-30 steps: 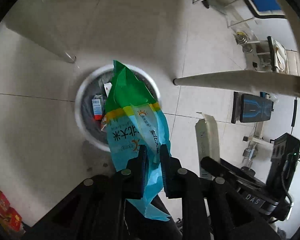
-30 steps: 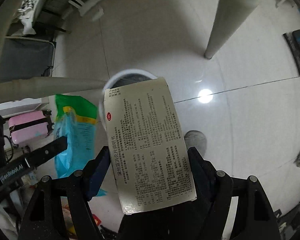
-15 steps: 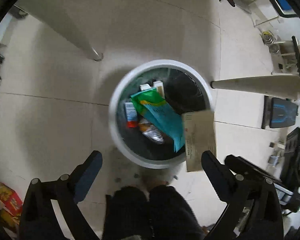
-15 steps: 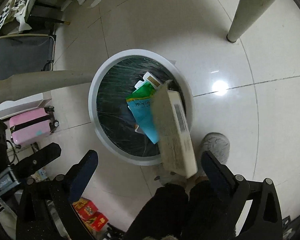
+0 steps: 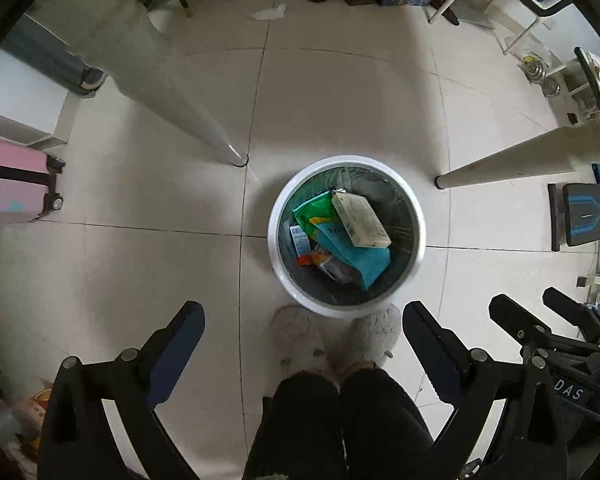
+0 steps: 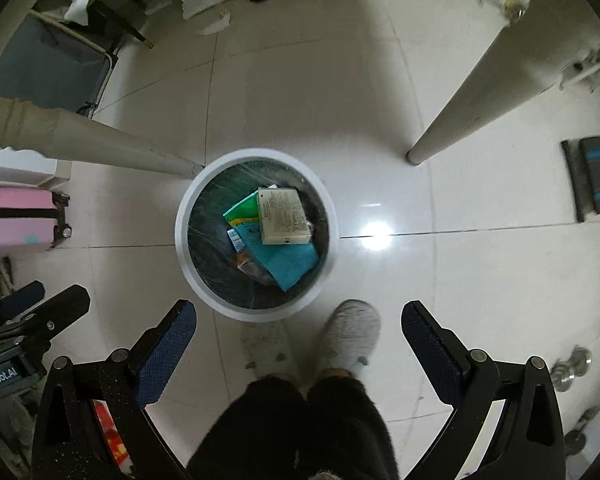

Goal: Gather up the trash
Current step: 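Raise both tools from the bin back over the table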

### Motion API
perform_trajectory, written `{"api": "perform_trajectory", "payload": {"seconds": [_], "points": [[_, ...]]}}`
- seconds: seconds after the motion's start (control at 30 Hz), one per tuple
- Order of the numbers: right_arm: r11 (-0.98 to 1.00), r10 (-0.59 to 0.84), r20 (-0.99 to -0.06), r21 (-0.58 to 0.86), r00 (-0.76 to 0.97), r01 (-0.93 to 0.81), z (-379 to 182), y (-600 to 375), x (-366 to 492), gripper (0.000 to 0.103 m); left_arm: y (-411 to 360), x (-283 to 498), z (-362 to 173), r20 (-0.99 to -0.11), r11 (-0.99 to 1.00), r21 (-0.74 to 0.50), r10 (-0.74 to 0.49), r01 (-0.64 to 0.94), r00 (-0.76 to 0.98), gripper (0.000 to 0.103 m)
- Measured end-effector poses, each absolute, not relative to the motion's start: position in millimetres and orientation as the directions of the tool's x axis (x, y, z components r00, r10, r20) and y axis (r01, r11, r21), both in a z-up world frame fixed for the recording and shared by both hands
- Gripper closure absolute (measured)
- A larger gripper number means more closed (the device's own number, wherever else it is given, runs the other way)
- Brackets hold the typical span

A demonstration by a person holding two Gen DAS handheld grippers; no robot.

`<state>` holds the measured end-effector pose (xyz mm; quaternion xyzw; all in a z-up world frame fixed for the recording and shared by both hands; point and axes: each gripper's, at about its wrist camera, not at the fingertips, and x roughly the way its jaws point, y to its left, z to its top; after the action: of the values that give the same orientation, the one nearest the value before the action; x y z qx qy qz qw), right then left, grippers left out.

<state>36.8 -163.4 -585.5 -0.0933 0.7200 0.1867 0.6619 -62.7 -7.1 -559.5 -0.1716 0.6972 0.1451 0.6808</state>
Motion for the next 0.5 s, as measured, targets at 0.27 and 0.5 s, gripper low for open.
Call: {"api": "perform_trajectory", "payload": {"seconds": [0.27, 0.5], "points": [[0.906, 0.108, -0.993, 0.121, -0.055, -0.405, -468, -180, 32, 0.000, -27, -67, -475, -1.000, 0.910, -0.027, -0.027, -0.415, 0.006, 0.002], [0.902, 0.132, -0.991, 0.135, -0.035, -0.411, -362, -191, 20, 0.000, -29, -75, -389, -0.998, 0.913, -0.043, -0.023, -0.406, 0.053, 0.002]]}}
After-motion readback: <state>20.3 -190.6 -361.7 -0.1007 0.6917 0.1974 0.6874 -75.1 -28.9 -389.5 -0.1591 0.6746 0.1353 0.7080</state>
